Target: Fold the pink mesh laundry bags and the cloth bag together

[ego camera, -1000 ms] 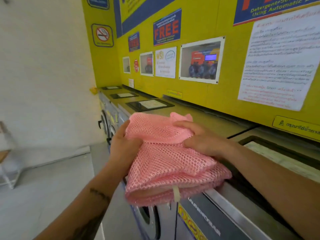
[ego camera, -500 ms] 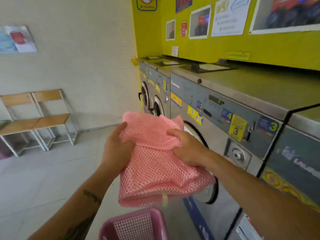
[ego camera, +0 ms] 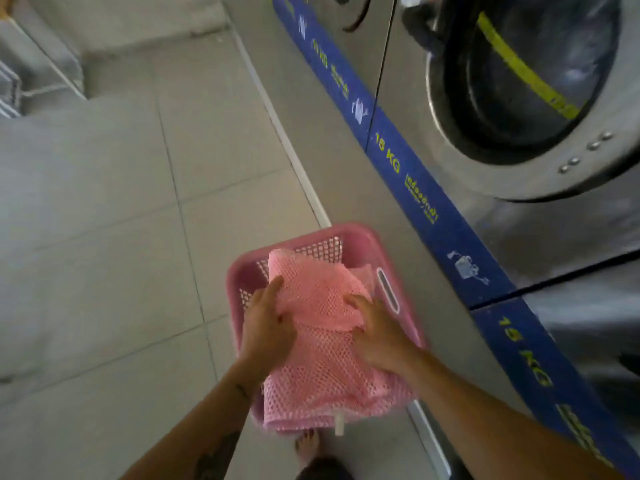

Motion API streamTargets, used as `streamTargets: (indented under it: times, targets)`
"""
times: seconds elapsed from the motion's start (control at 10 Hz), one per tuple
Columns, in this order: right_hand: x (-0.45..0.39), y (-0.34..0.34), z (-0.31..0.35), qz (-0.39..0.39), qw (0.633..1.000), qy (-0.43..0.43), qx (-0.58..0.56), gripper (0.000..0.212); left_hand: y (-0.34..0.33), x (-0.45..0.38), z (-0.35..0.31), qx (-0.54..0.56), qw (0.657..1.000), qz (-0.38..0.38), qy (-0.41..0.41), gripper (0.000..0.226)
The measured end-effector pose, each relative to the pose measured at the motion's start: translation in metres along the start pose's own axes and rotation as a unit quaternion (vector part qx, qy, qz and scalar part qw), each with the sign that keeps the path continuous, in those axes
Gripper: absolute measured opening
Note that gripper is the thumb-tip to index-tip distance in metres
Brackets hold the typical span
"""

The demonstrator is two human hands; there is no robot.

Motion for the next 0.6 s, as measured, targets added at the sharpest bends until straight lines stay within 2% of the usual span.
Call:
streamTargets:
  times: [0.1, 0.3, 0.4, 0.5, 0.6]
  targets:
    - [-0.039, -0.049, -0.040, 0.008, 1.000, -0.026, 0.011, 0.066, -0.045, -0.024, 0.045, -0.001, 0.999, 0.032, 0.025, 0.059]
    - [-0.098, -0.092, -0.083, -0.004, 0.999, -0.041, 0.029, 0.061, -0.100, -0.073, 0.102, -0.008, 0.999, 0.052, 0.010, 0.060]
    - [-0.120, -0.100, -0.093, 0.013, 0.997, -0.044, 0.067, 0.061, -0.117, -0.092, 0.120, -0.015, 0.994, 0.107, 0.021, 0.060]
    - [-0.126, -0.097, -0.100, 0.040, 0.994, -0.062, 0.086, 0.064, -0.125, -0.097, 0.129, -0.076, 0.984, 0.162, 0.019, 0.049]
    - [-0.116, -0.083, -0.094, 0.030, 0.994, -0.073, 0.069, 0.056, -0.117, -0.090, 0.128, -0.097, 0.983, 0.155, 0.026, 0.051]
Point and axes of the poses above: each hand's wrist, its own x-axis away from the middle knuckle, its own y-axis out of the back of the hand, z = x × y, the point moved 4 cm from there along -x, towards the middle knuckle, and after that the axes turned 3 degrees about -z, right-handed, at the moved point
